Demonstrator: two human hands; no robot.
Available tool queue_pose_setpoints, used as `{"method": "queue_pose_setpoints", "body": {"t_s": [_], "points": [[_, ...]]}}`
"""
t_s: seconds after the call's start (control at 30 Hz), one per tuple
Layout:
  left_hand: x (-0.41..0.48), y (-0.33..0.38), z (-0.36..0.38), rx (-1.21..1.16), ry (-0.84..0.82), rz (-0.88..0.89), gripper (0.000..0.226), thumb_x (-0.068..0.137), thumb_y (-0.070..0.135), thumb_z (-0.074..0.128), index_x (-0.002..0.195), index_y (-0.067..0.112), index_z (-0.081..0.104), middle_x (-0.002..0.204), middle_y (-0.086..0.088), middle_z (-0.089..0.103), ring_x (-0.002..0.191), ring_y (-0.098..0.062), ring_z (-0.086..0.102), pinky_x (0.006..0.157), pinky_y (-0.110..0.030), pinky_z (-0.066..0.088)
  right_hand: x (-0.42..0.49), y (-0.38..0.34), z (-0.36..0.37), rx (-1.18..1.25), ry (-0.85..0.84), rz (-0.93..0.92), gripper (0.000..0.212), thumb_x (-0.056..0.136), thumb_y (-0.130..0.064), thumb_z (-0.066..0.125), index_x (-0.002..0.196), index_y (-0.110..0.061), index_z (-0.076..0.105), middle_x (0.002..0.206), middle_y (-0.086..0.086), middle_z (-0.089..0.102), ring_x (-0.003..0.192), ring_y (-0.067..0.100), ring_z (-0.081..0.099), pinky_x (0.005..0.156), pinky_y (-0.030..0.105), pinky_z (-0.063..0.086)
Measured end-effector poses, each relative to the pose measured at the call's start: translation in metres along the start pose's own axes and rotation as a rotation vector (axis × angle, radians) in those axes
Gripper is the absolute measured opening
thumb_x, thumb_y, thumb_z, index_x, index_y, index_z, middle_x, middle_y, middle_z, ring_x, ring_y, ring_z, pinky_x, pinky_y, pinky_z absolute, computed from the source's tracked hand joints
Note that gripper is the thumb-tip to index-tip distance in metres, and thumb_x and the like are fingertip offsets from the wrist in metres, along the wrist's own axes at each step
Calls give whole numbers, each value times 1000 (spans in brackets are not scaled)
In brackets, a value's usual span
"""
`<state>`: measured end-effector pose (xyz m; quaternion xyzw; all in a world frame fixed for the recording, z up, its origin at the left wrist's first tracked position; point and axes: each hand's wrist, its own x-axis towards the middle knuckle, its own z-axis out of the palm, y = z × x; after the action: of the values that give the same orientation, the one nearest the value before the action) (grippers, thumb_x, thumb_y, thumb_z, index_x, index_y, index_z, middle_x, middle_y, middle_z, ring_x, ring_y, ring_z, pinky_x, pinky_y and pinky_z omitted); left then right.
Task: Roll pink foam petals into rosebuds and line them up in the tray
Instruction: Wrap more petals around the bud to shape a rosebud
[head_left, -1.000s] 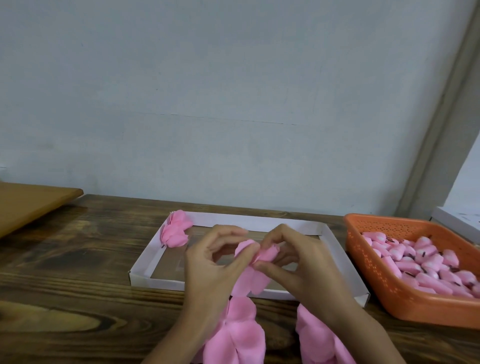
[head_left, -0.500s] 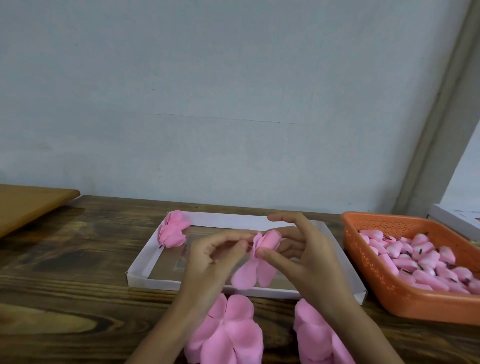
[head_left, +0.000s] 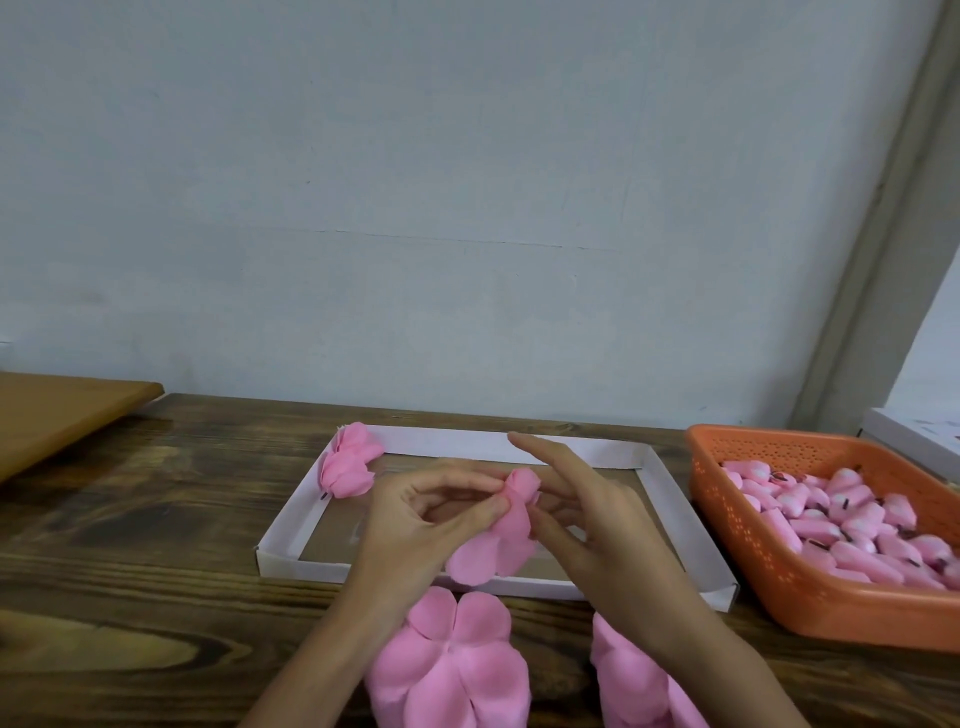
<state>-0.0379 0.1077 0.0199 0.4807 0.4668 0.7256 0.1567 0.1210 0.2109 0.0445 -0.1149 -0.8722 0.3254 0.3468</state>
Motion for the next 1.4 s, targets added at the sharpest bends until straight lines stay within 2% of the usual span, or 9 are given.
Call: {"method": "queue_pose_setpoints", "body": {"t_s": [0.13, 0.27, 0.37, 0.47, 0.6, 0.77, 1.03, 1.17, 1.4], "points": [[1, -1, -1, -44, -25, -38, 27, 69, 18, 94, 94, 21, 84, 105, -4, 80, 99, -24, 77, 83, -24, 59, 1, 2, -2, 52, 15, 26, 62, 98, 1, 62, 146, -35, 48, 105, -27, 75, 96, 6, 73, 84, 20, 57], [1, -3, -1, -64, 6, -57, 27, 65, 26, 91, 91, 21, 83, 100, -7, 80, 95, -25, 77, 81, -24, 60, 1, 3, -1, 79, 36, 31, 57, 96, -1, 67, 136, -38, 54, 103, -20, 78, 95, 8, 74, 84, 25, 59], [1, -4, 0, -62, 35, -54, 23, 67, 30, 90, 88, 23, 83, 96, -6, 81, 92, -23, 78, 78, -23, 59, 3, 5, -2, 153, 35, 64, 44, 95, -1, 69, 124, -32, 61, 102, -13, 79, 95, 14, 75, 82, 31, 61], [0, -5, 1, -43, 50, -38, 23, 71, 33, 87, 93, 26, 83, 97, -4, 81, 92, -21, 77, 77, -21, 59, 4, 6, -2, 212, 33, 65, 33, 93, 0, 71, 110, -28, 67, 102, -9, 78, 92, 17, 75, 78, 29, 61], [-1, -6, 2, 14, 43, -26, 25, 79, 36, 82, 102, 25, 83, 104, -1, 80, 100, -20, 76, 82, -25, 60, 5, 7, 0, 256, 52, 81, 36, 92, 0, 72, 106, -33, 67, 104, -5, 78, 86, 20, 76, 76, 35, 63], [-2, -5, 3, -49, -7, -61, 28, 86, 32, 77, 111, 20, 81, 111, -4, 79, 107, -19, 74, 85, -20, 56, 5, 12, 0, 281, 114, 111, 34, 91, 3, 72, 96, -30, 66, 99, -1, 77, 79, 25, 77, 75, 46, 63], [0, -7, 0, -60, -48, -105, 30, 85, 18, 78, 114, 24, 80, 115, -3, 78, 111, -20, 73, 86, -21, 57, 5, 10, 1, 316, 122, 144, 23, 89, 5, 75, 100, -14, 68, 100, 1, 76, 78, 27, 77, 75, 48, 63], [-1, -8, 4, -45, -35, -78, 29, 88, 18, 76, 117, 21, 79, 114, -4, 78, 109, -22, 74, 87, -26, 59, 4, 3, 5, 309, 126, 134, 20, 89, -4, 79, 101, -14, 67, 103, 1, 75, 79, 29, 76, 76, 54, 61], [-2, -4, 5, -39, -33, -63, 26, 90, 28, 78, 115, 23, 79, 110, -4, 79, 105, -19, 75, 84, -20, 57, 1, -2, 8, 126, 174, 68, 27, 88, -7, 79, 100, -26, 64, 97, -12, 76, 80, 15, 76, 73, 36, 61]]}}
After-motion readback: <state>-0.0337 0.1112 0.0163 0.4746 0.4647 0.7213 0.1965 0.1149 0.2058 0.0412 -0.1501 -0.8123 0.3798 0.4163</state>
